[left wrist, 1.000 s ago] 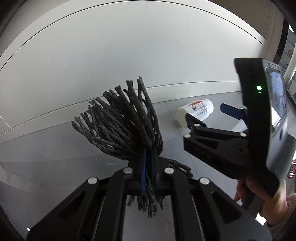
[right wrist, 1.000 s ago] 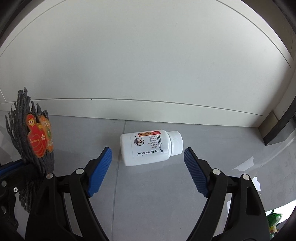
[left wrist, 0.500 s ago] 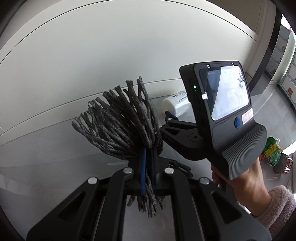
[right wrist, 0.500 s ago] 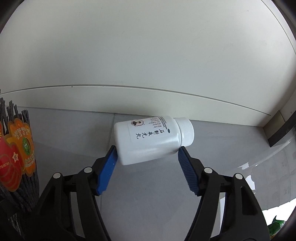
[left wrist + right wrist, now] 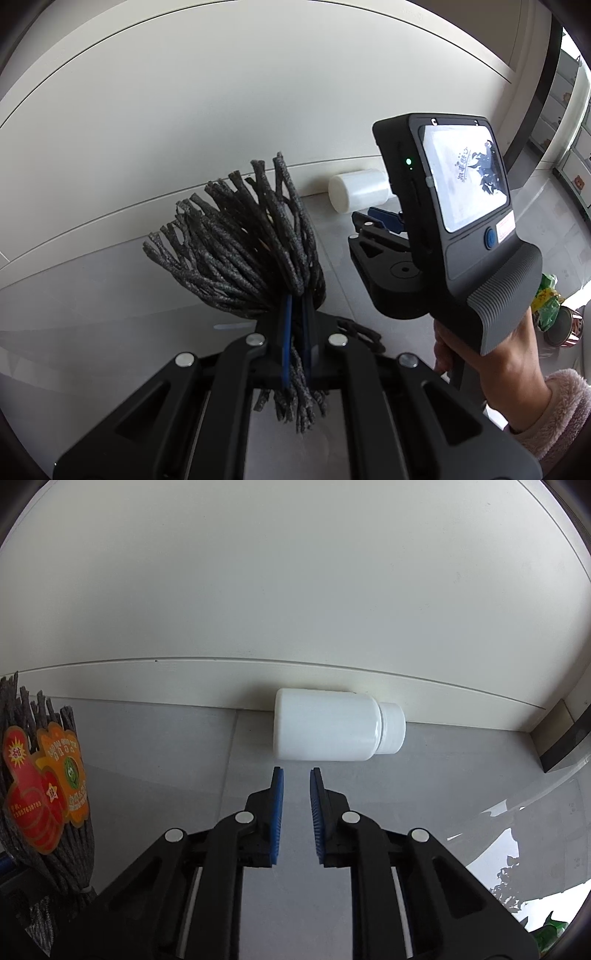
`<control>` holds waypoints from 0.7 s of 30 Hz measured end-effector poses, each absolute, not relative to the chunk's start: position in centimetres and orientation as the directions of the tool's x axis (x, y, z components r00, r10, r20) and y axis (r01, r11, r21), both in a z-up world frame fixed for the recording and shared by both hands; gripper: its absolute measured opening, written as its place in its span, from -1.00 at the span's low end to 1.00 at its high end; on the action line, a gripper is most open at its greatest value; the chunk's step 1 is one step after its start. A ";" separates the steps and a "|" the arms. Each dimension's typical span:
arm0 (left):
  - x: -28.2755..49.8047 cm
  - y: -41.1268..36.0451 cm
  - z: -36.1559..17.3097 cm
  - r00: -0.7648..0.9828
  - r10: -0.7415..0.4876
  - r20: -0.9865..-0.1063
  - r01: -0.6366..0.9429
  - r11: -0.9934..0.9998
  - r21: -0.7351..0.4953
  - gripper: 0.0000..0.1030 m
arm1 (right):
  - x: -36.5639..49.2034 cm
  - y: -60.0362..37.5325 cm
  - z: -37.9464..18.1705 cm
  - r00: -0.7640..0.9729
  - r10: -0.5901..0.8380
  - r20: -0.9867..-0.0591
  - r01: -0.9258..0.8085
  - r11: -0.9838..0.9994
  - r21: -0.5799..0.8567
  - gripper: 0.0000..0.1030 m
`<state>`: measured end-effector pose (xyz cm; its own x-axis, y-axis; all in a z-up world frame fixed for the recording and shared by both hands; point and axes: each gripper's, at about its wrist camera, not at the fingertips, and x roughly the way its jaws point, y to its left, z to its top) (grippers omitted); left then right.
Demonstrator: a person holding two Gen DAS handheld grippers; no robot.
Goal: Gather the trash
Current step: 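Lower the right tool to the white pill bottle, close on it and lift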
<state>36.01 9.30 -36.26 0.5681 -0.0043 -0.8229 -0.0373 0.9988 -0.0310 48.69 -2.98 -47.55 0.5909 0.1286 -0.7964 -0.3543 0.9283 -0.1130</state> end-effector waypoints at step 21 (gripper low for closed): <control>35.7 8.8 -36.3 0.569 -0.007 -0.822 -0.039 0.999 -0.036 -0.90 | 52.9 -1.6 -46.8 0.610 0.112 -0.784 -0.322 0.939 -0.117 0.15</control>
<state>35.73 8.79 -36.29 0.5692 -0.0072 -0.8222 -0.0387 0.9986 -0.0356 52.93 -1.57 -46.80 0.6103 0.1122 -0.7842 -0.3224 0.9394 -0.1165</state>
